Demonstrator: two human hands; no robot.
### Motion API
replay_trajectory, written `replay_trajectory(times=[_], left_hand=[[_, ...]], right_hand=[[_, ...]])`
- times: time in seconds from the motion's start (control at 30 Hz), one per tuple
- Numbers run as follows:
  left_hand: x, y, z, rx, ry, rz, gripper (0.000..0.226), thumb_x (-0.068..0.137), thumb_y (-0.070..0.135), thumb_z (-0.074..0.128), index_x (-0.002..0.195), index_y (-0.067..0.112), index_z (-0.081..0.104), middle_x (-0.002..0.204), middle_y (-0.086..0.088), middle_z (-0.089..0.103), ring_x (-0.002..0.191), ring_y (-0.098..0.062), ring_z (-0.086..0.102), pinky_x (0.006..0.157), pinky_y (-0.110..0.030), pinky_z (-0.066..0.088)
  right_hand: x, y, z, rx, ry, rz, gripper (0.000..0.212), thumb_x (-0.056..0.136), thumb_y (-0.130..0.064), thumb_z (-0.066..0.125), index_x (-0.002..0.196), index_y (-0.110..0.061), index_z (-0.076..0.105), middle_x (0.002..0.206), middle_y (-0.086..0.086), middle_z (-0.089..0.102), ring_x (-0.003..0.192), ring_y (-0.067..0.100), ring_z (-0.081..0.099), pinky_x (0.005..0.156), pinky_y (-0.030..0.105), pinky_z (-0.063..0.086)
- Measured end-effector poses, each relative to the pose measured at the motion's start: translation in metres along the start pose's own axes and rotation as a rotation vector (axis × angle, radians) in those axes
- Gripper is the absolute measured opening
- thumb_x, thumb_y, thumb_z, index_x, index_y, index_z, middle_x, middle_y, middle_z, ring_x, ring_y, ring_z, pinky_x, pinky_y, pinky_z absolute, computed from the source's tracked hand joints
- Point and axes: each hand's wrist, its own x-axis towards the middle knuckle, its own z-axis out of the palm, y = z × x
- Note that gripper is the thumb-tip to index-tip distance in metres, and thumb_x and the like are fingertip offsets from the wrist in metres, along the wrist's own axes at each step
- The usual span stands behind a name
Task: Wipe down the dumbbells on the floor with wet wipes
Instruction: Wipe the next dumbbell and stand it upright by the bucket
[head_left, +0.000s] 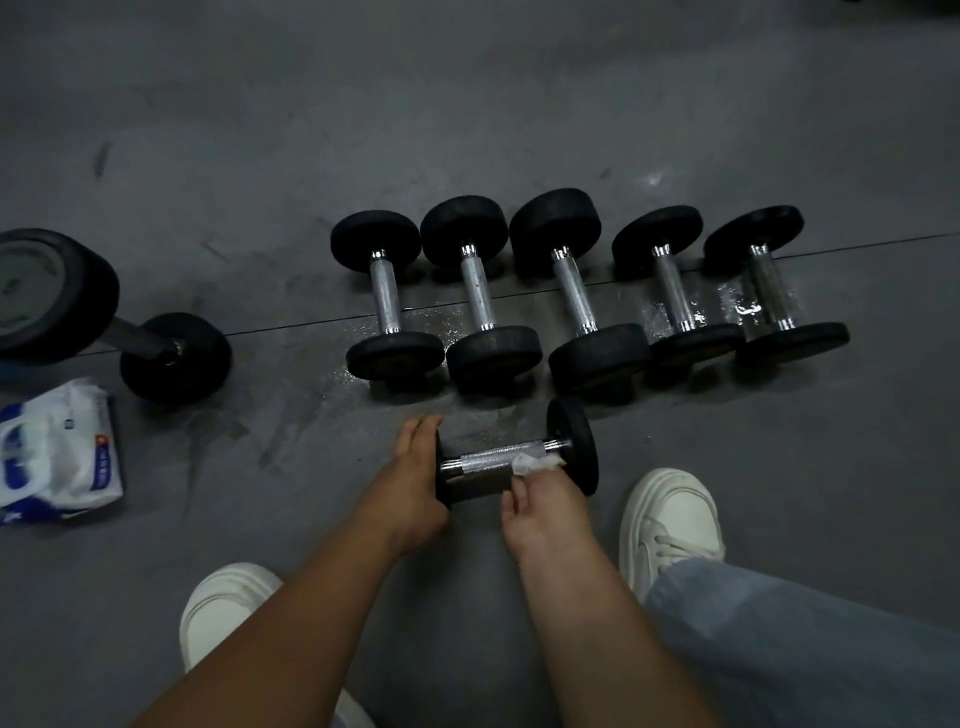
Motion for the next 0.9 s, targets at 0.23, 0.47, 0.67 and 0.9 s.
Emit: replay_trajectory(times=[0.23,0.47,0.67,0.9], left_hand=[[0.0,0.0,-0.001,-0.005,0.006,0.017,0.115,0.06,0.002,0.079,0.154,0.021,0.015,0.158,0.005,0.008,0.132,-0.026,0.044,0.104,-0.033,0.045],[0.001,0.0,-0.001,-0.01,-0.008,0.012,0.119,0.058,0.003,0.081,0.154,0.021,0.013,0.157,0.005,0.008,0.132,-0.024,0.043,0.106,-0.032,0.044],[0.0,0.0,-0.001,-0.003,-0.014,0.01,0.119,0.059,0.004,0.081,0.154,0.022,0.012,0.157,0.006,0.006,0.133,-0.023,0.042,0.107,-0.034,0.043],[0.0,0.001,-0.002,0.002,0.005,0.018,0.112,0.063,0.002,0.076,0.153,0.023,0.014,0.156,0.007,0.008,0.132,-0.024,0.044,0.105,-0.036,0.045]], right_hand=[[0.006,0.006,-0.017,-0.038,0.069,-0.112,0.009,0.096,-0.014,0.056,0.092,-0.018,0.062,0.075,-0.006,0.066,0.073,0.006,0.06,0.052,0.017,0.035],[0.004,0.004,-0.007,0.185,0.019,0.032,0.015,0.091,-0.036,0.062,0.092,-0.021,0.06,0.096,-0.007,0.06,0.087,0.006,0.057,0.064,0.019,0.036],[-0.006,0.005,-0.001,0.252,-0.074,0.02,0.042,0.097,-0.038,0.052,0.129,-0.011,0.052,0.146,0.003,0.044,0.14,0.02,0.034,0.108,0.031,0.03],[-0.004,-0.003,-0.005,0.303,-0.083,0.045,0.042,0.099,-0.013,0.045,0.14,-0.021,0.045,0.138,-0.003,0.051,0.139,0.016,0.035,0.107,0.033,0.024]])
